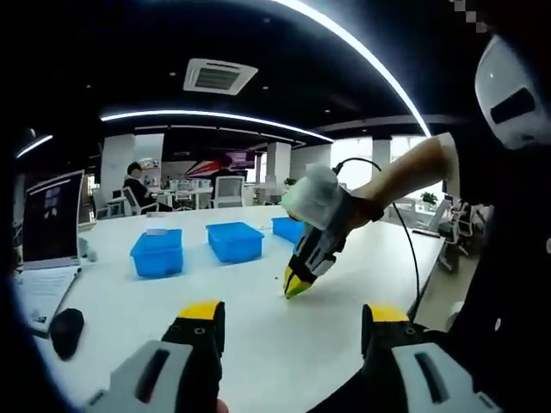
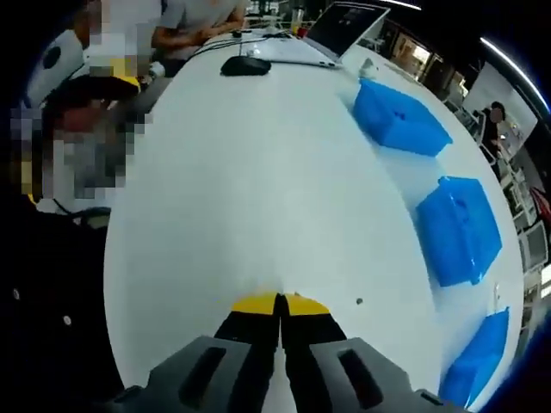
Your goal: Pick up the resistors one by one and place each resistor into its matching bin, sorting the parts by color and model until every resistor is separated into the correct bin for its type
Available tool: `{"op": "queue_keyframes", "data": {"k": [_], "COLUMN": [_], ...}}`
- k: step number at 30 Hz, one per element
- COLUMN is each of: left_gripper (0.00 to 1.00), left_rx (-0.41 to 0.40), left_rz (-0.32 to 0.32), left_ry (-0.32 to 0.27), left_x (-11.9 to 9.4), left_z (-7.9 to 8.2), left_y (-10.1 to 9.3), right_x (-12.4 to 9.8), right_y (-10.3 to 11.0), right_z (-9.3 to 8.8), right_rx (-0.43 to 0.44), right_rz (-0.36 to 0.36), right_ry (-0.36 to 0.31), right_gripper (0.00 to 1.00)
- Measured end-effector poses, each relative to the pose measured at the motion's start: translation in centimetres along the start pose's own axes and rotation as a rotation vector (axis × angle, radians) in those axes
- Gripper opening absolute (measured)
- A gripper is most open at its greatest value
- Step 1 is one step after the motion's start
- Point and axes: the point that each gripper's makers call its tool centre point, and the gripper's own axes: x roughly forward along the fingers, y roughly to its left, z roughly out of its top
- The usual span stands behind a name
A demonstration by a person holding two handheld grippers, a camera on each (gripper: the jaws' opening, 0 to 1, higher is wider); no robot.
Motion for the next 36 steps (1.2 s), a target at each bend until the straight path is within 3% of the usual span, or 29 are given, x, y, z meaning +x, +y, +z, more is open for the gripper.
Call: {"op": "queue_keyframes", "data": {"k": [8, 11, 18, 21, 30, 36], "left_gripper": [0.65, 0.65, 0.65, 0.65, 0.65, 0.65], "left_rx": [0.008, 0.004, 0.001, 0.000, -0.011, -0.019], "left_rz": [-0.012, -0.014, -0.011, -0.004, 0.003, -0.011], "left_ry": [-0.002, -0.003, -0.006, 0.004, -0.001, 0.006], "left_x": [0.3, 0.5, 0.6, 0.5, 0.3, 0.5], "left_z": [0.6, 0.6, 0.6, 0.2, -0.1, -0.4], "left_y": [-0.2, -0.2, -0.5, -0.4, 0.2, 0.3], "right_x": [-3.5, -3.9, -2.7, -1.8, 0.5, 0.8], "right_y": [-1.3, -1.6, -1.1, -0.4, 0.0, -0.4], "right_z": [0.8, 0.4, 0.0, -0.1, -0.4, 0.2], "right_rx": [0.097, 0.124, 0.136, 0.138, 0.175, 0.185], "right_rz": [-0.028, -0.030, -0.006, 0.020, 0.054, 0.051], "right_ry": [-0.131, -0.148, -0.129, -0.107, -0.028, -0.033], "right_gripper": [0.04, 0.04, 0.05, 0.15, 0.15, 0.14]}}
